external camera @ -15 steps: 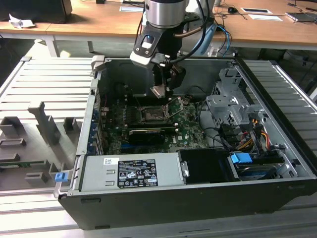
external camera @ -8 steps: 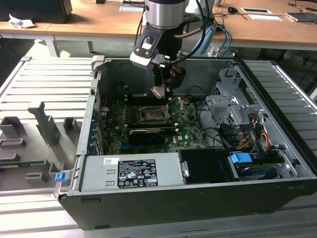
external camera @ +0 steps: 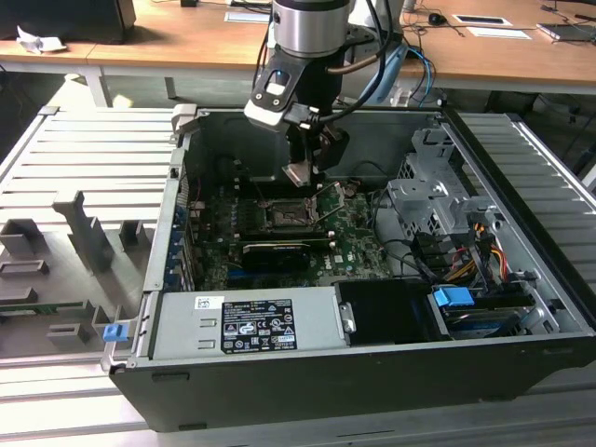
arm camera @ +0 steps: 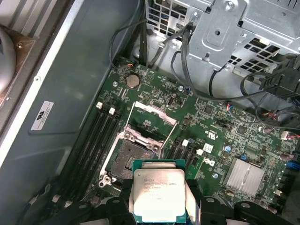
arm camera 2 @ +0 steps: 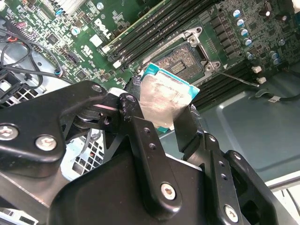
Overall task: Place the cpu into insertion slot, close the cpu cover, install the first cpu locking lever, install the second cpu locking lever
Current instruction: 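Place the cpu into insertion slot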
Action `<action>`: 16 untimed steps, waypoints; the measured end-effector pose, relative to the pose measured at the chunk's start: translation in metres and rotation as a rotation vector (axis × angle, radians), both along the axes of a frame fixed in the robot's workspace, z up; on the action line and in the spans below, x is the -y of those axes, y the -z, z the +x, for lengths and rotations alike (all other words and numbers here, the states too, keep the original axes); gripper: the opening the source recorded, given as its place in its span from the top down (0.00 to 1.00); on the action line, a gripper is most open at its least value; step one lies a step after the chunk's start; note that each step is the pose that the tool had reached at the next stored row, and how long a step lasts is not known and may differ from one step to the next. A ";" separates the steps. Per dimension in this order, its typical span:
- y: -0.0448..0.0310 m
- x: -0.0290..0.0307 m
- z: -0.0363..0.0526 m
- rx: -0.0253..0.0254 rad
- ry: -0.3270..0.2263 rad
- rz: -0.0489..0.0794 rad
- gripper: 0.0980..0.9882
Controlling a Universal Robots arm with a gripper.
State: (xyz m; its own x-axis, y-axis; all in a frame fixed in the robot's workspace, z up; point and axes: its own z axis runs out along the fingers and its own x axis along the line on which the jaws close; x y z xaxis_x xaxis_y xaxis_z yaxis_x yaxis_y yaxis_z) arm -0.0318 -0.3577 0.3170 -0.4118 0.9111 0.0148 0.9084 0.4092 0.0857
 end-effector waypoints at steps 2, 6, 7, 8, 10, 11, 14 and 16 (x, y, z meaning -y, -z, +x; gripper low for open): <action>0.0003 0.0000 0.0000 -0.0001 0.000 0.000 0.52; 0.0012 0.0000 0.0000 0.0000 0.000 0.000 0.52; 0.0014 0.0000 0.0000 0.0000 0.000 0.000 0.52; 0.0017 0.0000 0.0000 0.0000 0.000 0.000 0.52; 0.0023 0.0000 0.0000 0.0000 0.000 0.000 0.52; 0.0024 0.0000 0.0000 -0.0001 0.000 0.000 0.52; 0.0031 0.0000 0.0000 -0.0001 0.000 0.000 0.52; 0.0036 0.0000 0.0000 0.0000 0.000 0.000 0.52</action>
